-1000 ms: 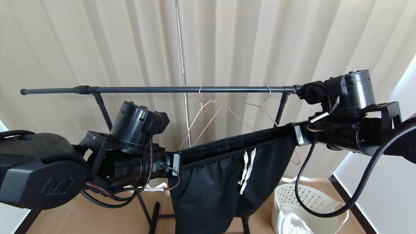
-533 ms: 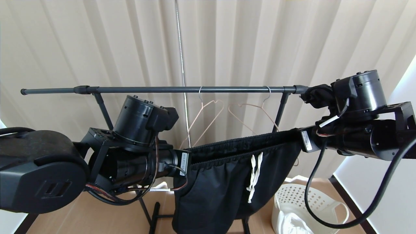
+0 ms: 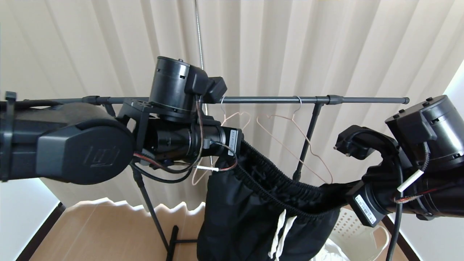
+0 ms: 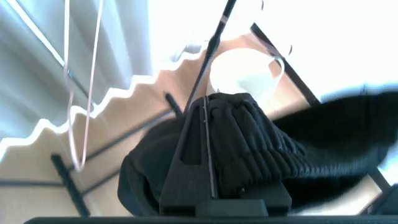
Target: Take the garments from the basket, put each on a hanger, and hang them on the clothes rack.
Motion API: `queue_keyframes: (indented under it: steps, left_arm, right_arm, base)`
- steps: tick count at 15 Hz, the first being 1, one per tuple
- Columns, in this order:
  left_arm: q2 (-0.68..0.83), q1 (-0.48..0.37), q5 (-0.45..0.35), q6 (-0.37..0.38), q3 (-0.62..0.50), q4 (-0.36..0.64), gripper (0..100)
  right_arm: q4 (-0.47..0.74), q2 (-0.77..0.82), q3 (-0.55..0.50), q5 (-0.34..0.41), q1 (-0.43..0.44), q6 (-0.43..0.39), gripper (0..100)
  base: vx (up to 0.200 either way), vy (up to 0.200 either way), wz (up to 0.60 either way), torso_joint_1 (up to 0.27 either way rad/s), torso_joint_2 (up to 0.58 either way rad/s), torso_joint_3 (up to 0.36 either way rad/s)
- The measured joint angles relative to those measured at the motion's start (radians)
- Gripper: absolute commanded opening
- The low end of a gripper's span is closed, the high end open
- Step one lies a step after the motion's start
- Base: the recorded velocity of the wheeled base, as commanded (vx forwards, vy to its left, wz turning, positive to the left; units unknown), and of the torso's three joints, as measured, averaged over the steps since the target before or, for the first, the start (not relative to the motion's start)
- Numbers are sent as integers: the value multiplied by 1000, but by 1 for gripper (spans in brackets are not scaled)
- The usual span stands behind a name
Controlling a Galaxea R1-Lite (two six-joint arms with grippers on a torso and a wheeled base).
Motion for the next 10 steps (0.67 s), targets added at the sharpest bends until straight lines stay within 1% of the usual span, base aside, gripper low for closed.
queue_keyframes:
  steps: [1, 3, 6, 7, 10]
  left_arm:
    - [30, 3, -3, 2, -47, 0, 0]
    - [92, 13, -24, 9, -138, -2, 0]
    - [176, 54, -38, 6, -257, -3, 0]
    - [199, 64, -40, 0, -293, -4, 0]
    - [257, 93, -40, -16, -385, -13, 0]
  right_arm:
    - [4, -3, 3, 31, 25, 0, 0]
    - [6, -6, 4, 63, 68, 2, 0]
    - [2, 14, 3, 73, 146, 56, 0]
    - [-3, 29, 0, 73, 174, 83, 0]
    - [-22, 89, -48, 73, 233, 243, 0]
  base:
    - [0, 0, 0, 0, 0, 0]
    - [0, 0, 0, 0, 0, 0]
    - [0, 0, 0, 0, 0, 0]
    - [0, 0, 0, 0, 0, 0]
    - [0, 0, 0, 0, 0, 0]
